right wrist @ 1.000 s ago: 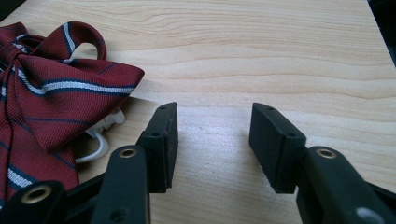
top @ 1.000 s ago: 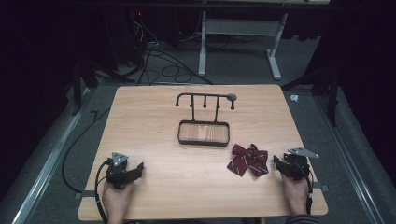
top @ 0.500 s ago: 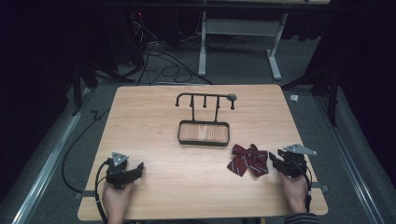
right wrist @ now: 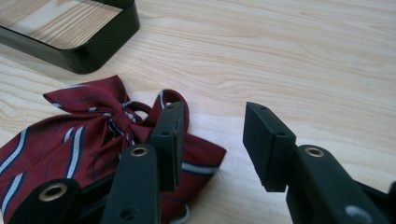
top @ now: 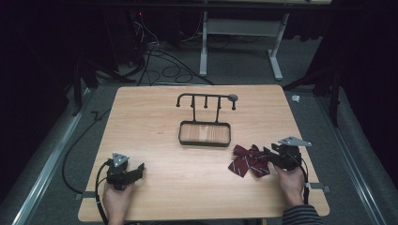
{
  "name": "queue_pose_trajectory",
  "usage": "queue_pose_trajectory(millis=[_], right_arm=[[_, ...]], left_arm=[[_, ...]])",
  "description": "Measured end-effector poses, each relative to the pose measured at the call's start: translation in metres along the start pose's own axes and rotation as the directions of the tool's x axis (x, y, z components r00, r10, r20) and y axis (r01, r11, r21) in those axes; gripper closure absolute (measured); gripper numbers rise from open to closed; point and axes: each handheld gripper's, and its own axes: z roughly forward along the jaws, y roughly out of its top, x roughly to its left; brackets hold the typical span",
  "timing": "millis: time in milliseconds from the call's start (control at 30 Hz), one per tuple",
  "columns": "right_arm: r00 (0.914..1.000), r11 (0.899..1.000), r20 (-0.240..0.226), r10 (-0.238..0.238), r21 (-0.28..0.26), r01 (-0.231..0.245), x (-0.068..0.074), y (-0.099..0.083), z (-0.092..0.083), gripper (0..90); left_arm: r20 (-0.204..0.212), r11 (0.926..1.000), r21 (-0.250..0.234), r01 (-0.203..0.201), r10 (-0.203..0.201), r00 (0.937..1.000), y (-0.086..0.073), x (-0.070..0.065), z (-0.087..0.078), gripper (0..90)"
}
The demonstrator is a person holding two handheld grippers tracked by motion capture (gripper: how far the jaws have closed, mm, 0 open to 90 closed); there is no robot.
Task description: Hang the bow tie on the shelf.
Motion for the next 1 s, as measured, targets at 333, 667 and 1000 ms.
queue_pose_trajectory(millis=[333, 667, 1000], right_arm=[[0.9996, 0.999, -0.018, -0.021, 0.049, 0.022, 0.007, 0.011, 0.019, 60.9], [0.9990, 0.996, -0.045, -0.007, 0.094, 0.011, 0.007, 0.013, 0.035, 63.9], [0.9983, 0.988, -0.058, -0.006, 0.156, 0.015, 0.005, 0.010, 0.047, 72.8]], left_arm=[[0.002, 1.0000, 0.000, 0.001, -0.001, 1.0000, 0.000, 0.000, 0.000, 29.6], [0.004, 1.0000, -0.001, 0.003, -0.003, 1.0000, 0.000, 0.000, 0.000, 29.6], [0.005, 1.0000, -0.001, 0.003, -0.003, 1.0000, 0.000, 0.000, 0.000, 29.5]])
